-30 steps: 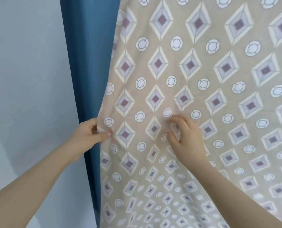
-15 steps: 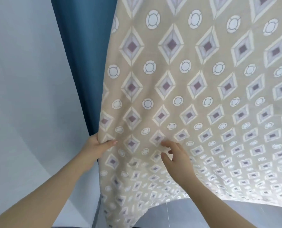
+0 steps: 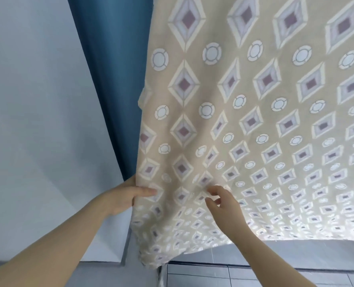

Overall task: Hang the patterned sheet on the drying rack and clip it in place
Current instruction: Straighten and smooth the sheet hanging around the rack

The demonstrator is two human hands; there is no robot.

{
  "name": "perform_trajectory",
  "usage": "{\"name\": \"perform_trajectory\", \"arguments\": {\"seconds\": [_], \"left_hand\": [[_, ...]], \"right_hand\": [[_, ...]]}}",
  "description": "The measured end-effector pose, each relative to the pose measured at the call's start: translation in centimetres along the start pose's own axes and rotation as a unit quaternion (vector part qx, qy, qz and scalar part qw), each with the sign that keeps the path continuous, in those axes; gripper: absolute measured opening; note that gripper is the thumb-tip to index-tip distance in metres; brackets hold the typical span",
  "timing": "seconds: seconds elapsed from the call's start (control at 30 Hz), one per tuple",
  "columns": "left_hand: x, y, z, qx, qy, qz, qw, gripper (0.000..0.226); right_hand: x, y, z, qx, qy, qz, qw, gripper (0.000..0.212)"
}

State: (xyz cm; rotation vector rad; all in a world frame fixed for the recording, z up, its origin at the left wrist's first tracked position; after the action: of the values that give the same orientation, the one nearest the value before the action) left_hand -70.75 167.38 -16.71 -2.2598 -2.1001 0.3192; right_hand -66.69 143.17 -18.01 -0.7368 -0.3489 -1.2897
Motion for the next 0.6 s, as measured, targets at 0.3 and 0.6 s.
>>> {"name": "perform_trajectory", "arguments": {"seconds": [0.3,0.6], "left_hand": [[0.6,-2.1,1.7,-0.103,0.158,-0.312,0.931,0.022],[-1.9,-3.5,2.0,-0.081,0.164,0.037,0.982,0.047]], "right_hand": [[-3.0,-2.3,2.1,0.047,0.087,0.028,0.995,0.011],[-6.5,-3.3,5.6,0.104,0.074,-0.014,0.992,0.019]]}}
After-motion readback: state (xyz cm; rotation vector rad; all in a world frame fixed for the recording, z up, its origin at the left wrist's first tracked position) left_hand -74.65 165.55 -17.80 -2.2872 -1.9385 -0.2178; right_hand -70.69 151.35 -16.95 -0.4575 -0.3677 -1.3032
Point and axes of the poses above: each hand's wrist, its own y-axis towards the middle knuckle, its own x-axis out of the back of the hand, z = x × y, the point moved 3 cm from there along y, towards the middle knuckle, and after that the axes turned 13 degrees about -x, right-handed, at the moved point
